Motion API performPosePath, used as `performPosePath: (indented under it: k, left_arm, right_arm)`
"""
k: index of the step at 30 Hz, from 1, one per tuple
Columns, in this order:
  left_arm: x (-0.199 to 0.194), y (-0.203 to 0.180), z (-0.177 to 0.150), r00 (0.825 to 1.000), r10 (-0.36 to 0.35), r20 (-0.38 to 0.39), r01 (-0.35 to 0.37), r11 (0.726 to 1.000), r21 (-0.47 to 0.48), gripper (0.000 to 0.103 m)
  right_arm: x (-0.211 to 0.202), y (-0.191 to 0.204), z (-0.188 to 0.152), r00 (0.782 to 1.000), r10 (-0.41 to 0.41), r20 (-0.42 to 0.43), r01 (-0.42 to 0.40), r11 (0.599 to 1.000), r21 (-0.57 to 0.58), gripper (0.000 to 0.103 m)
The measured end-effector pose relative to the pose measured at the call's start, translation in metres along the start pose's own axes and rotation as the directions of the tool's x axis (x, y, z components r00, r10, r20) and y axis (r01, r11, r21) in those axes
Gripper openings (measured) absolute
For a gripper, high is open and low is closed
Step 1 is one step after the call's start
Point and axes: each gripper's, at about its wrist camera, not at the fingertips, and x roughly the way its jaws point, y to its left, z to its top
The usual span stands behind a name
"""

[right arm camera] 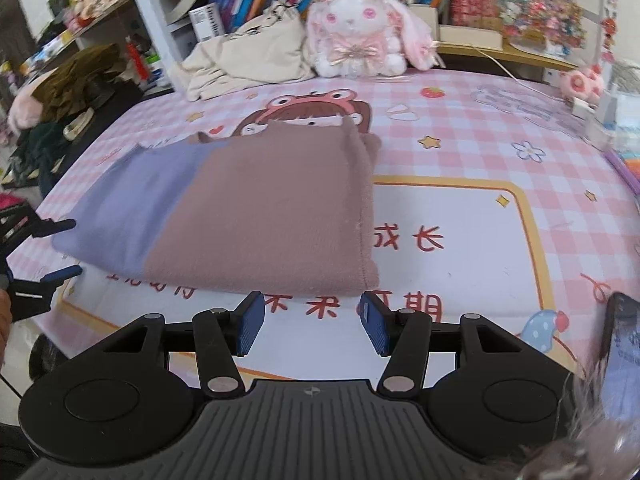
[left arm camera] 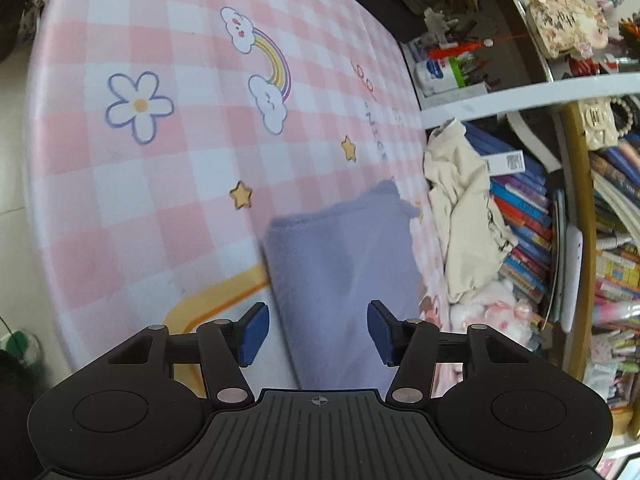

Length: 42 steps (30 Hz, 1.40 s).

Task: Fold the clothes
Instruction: 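Move the left gripper to the lavender side edge of the folded sweater, then grasp the lavender side with the left gripper and fold it over the mauve half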

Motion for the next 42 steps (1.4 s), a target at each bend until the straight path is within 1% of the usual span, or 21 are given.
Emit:
performPosePath:
  k: [2,3,5,7,8,9,10,11,13,15,17,20,21,23,25,27,28,31,35,38,42]
  left_arm:
    - [0.004,-0.005,0.005,1.000,0.015,0.002,-0.015,1.000,0.025,0.052]
    - [0.005,-0.008,0.007,1.000,0.025,0.002,-0.025,0.999,0.039,0.050]
    - [0.008,-0.014,0.008,0.998,0.063,-0.001,-0.063,0.995,0.082,0.042]
    - [0.011,-0.016,0.010,0.996,0.094,-0.004,-0.093,0.989,0.114,0.023]
    - [0.013,-0.015,0.012,0.995,0.095,-0.013,-0.093,0.988,0.124,0.019]
    - [0.015,-0.014,0.014,0.995,0.095,-0.021,-0.091,0.986,0.137,0.012]
    - [0.014,-0.017,0.017,0.996,0.087,-0.024,-0.082,0.982,0.167,0.009]
    - [0.013,-0.020,0.019,0.997,0.079,-0.023,-0.072,0.976,0.203,0.008]
    - [0.002,-0.037,0.024,0.998,0.050,0.029,-0.057,0.937,0.344,0.007]
    - [-0.009,-0.053,0.031,0.995,0.033,0.095,-0.073,0.882,0.465,0.007]
    - [-0.018,-0.054,0.045,0.990,0.032,0.140,-0.100,0.859,0.503,0.007]
    - [-0.026,-0.034,0.071,0.988,0.056,0.146,-0.115,0.891,0.439,0.008]
    - [-0.027,-0.026,0.080,0.988,0.059,0.139,-0.112,0.906,0.409,0.008]
    - [-0.031,-0.010,0.092,0.992,0.045,0.115,-0.083,0.930,0.359,0.008]
    - [-0.031,-0.001,0.097,0.996,0.021,0.089,-0.050,0.942,0.332,0.009]
    - [-0.027,0.004,0.097,0.998,0.010,0.070,-0.031,0.950,0.311,0.014]
    - [-0.023,0.006,0.098,0.998,0.004,0.060,-0.022,0.954,0.298,0.020]
    - [-0.014,0.012,0.100,0.999,-0.005,0.037,-0.004,0.970,0.244,0.027]
    - [-0.006,0.021,0.103,1.000,-0.022,0.022,0.017,0.983,0.181,0.028]
    - [-0.003,0.023,0.106,0.999,-0.035,0.023,0.032,0.988,0.153,0.025]
    - [0.001,0.024,0.110,0.999,-0.041,0.017,0.038,0.991,0.131,0.022]
  right_arm:
    - [0.000,0.001,0.000,1.000,-0.017,0.003,0.017,1.000,0.019,0.051]
    - [0.001,0.001,0.001,1.000,-0.024,0.003,0.024,0.999,0.026,0.051]
    - [0.002,0.003,0.002,0.999,-0.039,0.003,0.039,0.998,0.041,0.050]
    - [0.006,0.005,0.002,0.998,-0.064,-0.004,0.064,0.996,0.056,0.050]
    - [0.008,0.006,0.003,0.997,-0.080,-0.011,0.081,0.995,0.065,0.049]
    - [0.010,0.007,0.003,0.996,-0.087,-0.016,0.087,0.994,0.068,0.048]
    - [0.012,0.010,0.004,0.996,-0.085,-0.018,0.086,0.994,0.069,0.047]
    - [0.014,0.013,0.004,0.996,-0.083,-0.020,0.084,0.994,0.069,0.047]
    - [0.017,0.018,0.005,0.997,-0.079,-0.024,0.080,0.994,0.070,0.047]
    - [0.021,0.024,0.006,0.997,-0.070,-0.024,0.071,0.995,0.066,0.047]
    - [0.027,0.034,0.007,0.999,-0.049,-0.017,0.050,0.998,0.047,0.047]
    - [0.044,0.051,0.009,0.999,-0.011,-0.041,0.011,1.000,0.017,0.046]
    - [0.049,0.057,0.010,0.999,0.003,-0.050,-0.003,1.000,0.005,0.044]
    - [0.055,0.068,0.010,0.998,0.023,-0.063,-0.024,0.999,-0.022,0.040]
    - [0.060,0.077,0.010,0.997,0.029,-0.073,-0.032,0.999,-0.044,0.035]
    - [0.065,0.081,0.010,0.996,0.028,-0.081,-0.032,0.998,-0.046,0.031]
    - [0.067,0.081,0.009,0.996,0.026,-0.084,-0.029,0.999,-0.041,0.030]
    - [0.071,0.080,0.010,0.996,0.017,-0.086,-0.018,1.000,-0.018,0.030]
    - [0.073,0.081,0.009,0.997,0.003,-0.083,-0.003,1.000,-0.003,0.030]
    - [0.071,0.084,0.007,0.997,-0.007,-0.077,0.007,1.000,-0.003,0.030]
    - [0.066,0.090,0.004,0.998,-0.024,-0.055,0.022,0.999,-0.042,0.031]
